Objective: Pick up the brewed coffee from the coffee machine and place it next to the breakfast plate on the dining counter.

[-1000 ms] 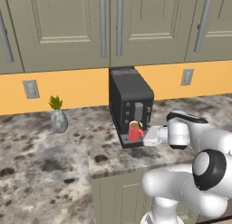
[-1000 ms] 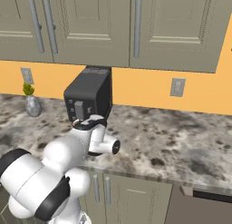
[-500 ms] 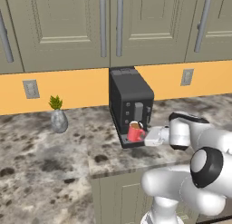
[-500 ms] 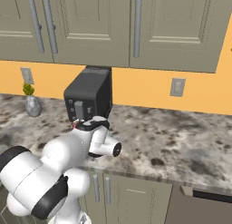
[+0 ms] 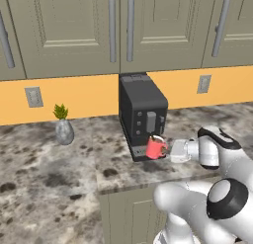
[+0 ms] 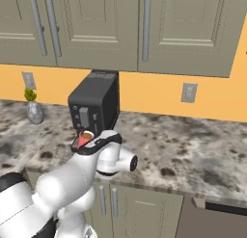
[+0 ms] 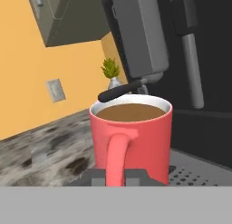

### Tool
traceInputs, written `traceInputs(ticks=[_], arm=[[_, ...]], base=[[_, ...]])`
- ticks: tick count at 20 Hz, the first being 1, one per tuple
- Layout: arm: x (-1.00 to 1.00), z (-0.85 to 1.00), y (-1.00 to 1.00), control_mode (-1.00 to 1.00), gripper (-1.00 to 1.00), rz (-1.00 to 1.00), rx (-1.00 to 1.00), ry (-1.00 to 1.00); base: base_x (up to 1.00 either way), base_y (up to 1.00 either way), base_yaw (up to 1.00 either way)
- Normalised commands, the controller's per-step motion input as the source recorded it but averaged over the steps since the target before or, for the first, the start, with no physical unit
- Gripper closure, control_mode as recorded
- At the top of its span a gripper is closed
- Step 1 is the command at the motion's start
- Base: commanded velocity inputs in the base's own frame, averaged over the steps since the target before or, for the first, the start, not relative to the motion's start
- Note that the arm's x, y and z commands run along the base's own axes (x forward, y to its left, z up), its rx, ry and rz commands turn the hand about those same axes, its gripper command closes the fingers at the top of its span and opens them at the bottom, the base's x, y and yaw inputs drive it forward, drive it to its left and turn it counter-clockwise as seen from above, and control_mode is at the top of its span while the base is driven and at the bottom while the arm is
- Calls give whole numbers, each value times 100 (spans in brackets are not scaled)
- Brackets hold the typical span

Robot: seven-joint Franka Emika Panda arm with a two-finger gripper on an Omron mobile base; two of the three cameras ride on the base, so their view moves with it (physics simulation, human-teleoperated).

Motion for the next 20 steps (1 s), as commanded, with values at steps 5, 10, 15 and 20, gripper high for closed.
traceInputs(ticks=[5,10,15,20], arm=[[-80,8,0,-100,100,0,-2,-5],[-69,88,0,-100,100,0,-6,-20],[-59,89,-1,-100,100,0,-5,-18],[-70,67,-1,-100,100,0,-5,-22]], base=[[0,0,0],[0,0,0],[0,0,0],[0,0,0]])
